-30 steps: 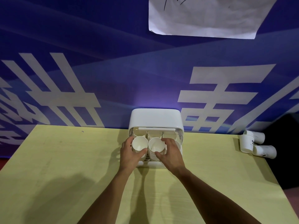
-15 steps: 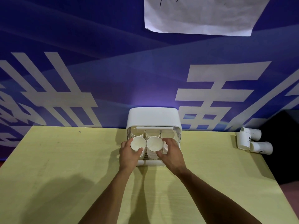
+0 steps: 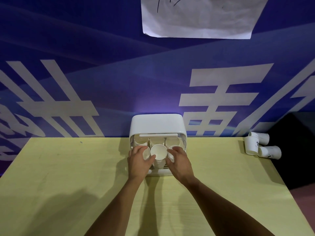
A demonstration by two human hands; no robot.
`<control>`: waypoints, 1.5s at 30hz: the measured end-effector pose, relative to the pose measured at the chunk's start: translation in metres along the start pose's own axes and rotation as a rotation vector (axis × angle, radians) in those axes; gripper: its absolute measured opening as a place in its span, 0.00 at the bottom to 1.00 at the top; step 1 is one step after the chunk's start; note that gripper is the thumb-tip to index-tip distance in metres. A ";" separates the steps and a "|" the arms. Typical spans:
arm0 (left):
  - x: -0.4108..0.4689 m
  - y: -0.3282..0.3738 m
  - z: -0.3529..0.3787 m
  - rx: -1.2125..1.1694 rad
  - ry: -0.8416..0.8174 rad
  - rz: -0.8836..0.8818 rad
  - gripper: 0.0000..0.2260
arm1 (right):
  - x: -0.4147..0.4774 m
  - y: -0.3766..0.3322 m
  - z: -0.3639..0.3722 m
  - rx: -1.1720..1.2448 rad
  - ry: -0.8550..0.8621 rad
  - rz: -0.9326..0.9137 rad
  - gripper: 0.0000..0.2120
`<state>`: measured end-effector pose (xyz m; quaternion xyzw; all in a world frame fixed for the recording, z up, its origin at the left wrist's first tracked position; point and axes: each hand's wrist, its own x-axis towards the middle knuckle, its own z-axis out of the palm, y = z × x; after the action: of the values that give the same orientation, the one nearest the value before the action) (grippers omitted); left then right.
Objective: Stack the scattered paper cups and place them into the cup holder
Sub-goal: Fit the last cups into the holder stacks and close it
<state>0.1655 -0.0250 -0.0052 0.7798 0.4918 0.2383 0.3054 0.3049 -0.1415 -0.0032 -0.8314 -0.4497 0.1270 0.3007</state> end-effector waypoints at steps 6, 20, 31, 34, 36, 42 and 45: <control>0.001 0.009 0.000 -0.021 -0.041 0.022 0.20 | 0.001 0.003 0.000 -0.004 -0.007 -0.011 0.20; -0.004 0.079 0.044 -0.186 -0.250 0.075 0.15 | -0.011 0.053 -0.064 0.032 0.069 0.239 0.22; -0.019 0.168 0.134 -0.212 -0.478 0.185 0.15 | -0.036 0.144 -0.143 0.056 0.176 0.418 0.23; -0.022 0.185 0.158 -0.177 -0.553 0.182 0.16 | -0.043 0.170 -0.162 0.077 0.195 0.477 0.23; -0.024 0.196 0.175 -0.143 -0.588 0.175 0.17 | -0.045 0.187 -0.172 0.098 0.207 0.510 0.23; -0.026 0.225 0.227 -0.076 -0.661 0.143 0.20 | -0.048 0.236 -0.201 0.140 0.220 0.627 0.24; -0.025 0.238 0.256 -0.073 -0.690 0.088 0.21 | -0.046 0.262 -0.211 0.150 0.224 0.649 0.25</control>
<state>0.4757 -0.1879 -0.0175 0.8234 0.3167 -0.0090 0.4707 0.5565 -0.3696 -0.0003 -0.9154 -0.1156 0.1569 0.3523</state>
